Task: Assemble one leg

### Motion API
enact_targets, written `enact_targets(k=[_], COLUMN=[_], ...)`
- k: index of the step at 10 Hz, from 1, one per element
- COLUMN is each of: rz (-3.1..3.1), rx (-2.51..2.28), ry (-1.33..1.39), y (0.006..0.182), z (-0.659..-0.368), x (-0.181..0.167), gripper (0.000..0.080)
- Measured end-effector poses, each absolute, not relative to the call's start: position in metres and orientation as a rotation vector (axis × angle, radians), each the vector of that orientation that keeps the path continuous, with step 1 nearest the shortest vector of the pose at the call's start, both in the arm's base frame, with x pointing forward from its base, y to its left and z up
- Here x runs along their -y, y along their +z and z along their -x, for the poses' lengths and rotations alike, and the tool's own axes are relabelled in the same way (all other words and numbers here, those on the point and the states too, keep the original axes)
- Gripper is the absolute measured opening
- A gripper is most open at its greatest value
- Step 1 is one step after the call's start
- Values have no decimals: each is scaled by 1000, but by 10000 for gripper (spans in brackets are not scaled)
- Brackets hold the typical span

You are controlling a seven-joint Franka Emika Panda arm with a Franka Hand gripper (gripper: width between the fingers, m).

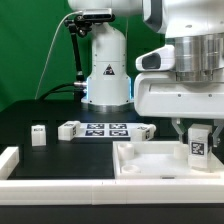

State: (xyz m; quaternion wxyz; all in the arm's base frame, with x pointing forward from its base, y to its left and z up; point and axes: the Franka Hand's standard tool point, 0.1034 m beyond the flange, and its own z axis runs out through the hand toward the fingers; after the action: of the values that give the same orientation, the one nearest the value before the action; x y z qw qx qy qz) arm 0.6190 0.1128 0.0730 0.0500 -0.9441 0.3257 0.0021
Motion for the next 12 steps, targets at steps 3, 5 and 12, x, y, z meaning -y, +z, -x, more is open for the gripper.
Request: enact_targets(k=[3, 5, 12], rz=[2542, 2344, 2695], rx=[-1684, -1947, -1421], ry=[38, 56, 15], y=[73, 72, 74], z=[-619, -619, -620], x=[-112, -112, -116], gripper=[291, 291, 645])
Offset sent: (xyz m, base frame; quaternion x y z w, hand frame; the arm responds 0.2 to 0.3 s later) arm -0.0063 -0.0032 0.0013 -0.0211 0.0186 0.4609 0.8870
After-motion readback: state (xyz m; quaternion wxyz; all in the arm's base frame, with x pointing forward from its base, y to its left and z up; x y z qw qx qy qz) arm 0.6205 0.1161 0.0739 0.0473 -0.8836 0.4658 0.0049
